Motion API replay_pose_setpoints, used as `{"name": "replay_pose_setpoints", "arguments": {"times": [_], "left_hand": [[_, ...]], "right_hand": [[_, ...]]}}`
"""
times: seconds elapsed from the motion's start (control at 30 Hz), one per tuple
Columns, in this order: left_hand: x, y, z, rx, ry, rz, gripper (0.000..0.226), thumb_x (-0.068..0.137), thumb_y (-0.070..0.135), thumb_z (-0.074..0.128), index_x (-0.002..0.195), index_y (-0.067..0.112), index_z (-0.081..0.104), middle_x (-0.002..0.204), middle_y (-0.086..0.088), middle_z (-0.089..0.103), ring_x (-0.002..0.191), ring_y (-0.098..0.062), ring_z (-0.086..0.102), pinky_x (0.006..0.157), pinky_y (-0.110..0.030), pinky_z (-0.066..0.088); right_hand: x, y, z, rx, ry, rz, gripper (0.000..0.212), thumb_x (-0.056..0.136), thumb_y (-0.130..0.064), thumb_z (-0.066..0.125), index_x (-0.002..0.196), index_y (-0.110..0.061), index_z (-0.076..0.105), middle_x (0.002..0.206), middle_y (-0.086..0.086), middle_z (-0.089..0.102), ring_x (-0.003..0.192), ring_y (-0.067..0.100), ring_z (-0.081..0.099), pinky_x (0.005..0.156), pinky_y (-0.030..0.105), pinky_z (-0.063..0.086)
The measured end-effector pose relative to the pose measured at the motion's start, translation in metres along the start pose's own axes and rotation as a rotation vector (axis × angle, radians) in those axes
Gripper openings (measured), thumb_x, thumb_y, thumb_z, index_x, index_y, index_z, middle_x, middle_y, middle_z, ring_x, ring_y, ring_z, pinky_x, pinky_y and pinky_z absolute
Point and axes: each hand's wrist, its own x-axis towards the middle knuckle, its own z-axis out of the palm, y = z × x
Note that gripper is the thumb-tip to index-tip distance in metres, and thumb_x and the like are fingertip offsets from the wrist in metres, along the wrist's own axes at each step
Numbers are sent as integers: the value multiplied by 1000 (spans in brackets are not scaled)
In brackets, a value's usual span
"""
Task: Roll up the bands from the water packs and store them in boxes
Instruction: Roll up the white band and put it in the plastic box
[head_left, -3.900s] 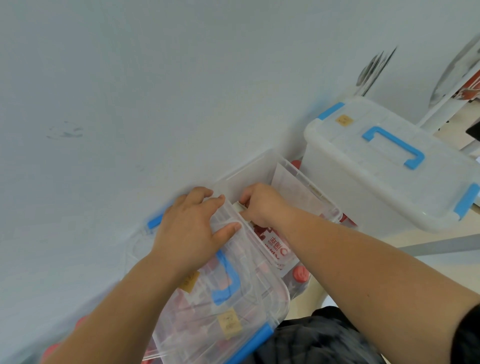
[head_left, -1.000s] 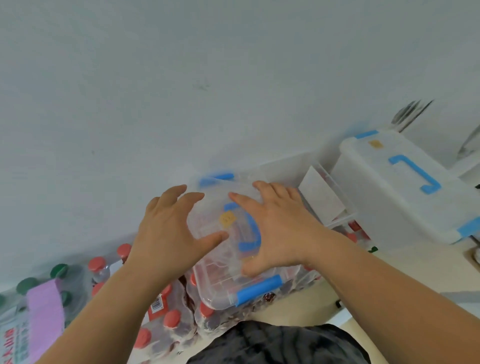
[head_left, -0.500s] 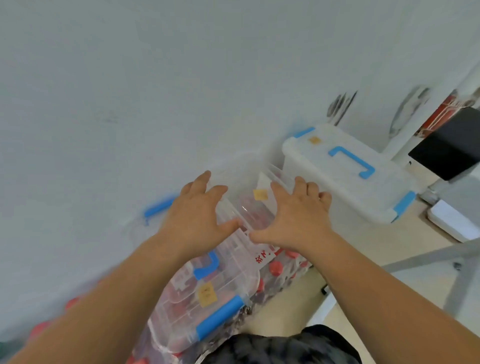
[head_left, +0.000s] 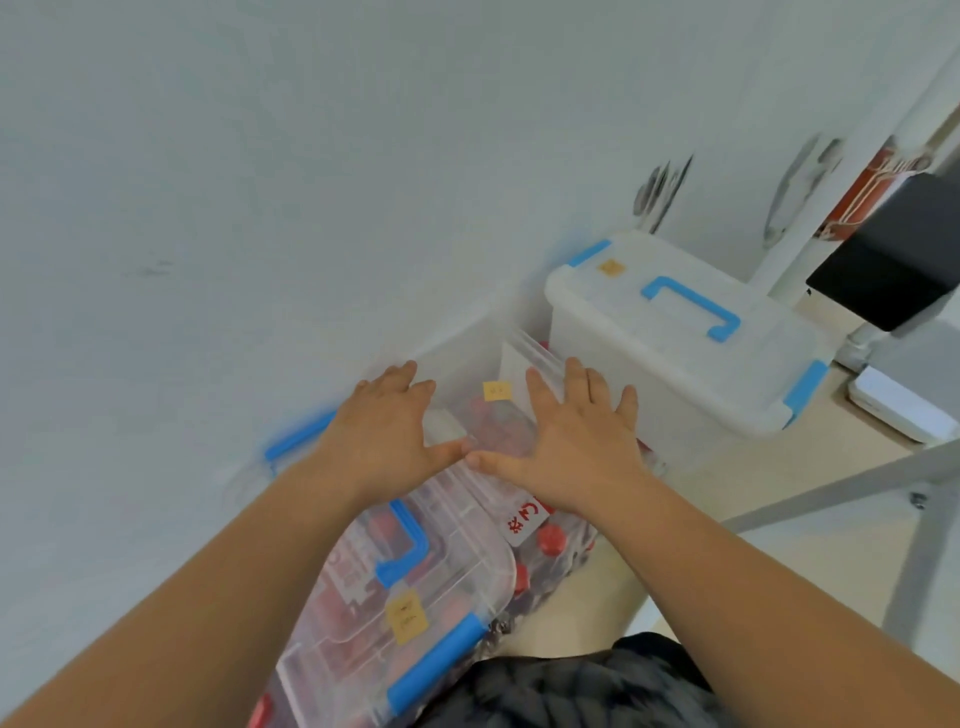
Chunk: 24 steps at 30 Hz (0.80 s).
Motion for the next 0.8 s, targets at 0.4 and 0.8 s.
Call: {"name": "replay_pose_setpoints", "arguments": {"times": [0.4,0.8], "left_hand": [[-7,6,-3,10,62,-56,105,67,87,55,145,17,45,162,-2,27,146,-21,30,119,-36,24],[1,11,-6,-4,32,-39,120,53,87,68,148,20,39,166,-2,17,151,-21,21,121,-36,20]], "right_hand": [[-4,16,16,85,48,-135,123,63,-104,11,160,-29,-4,166,12,-21,154,29,-19,123,55,-9],[-8,32,10,126,15,-140,119,63,-99,17,160,-31,0,167,6,-20,155,30,-10,126,50,2]]}}
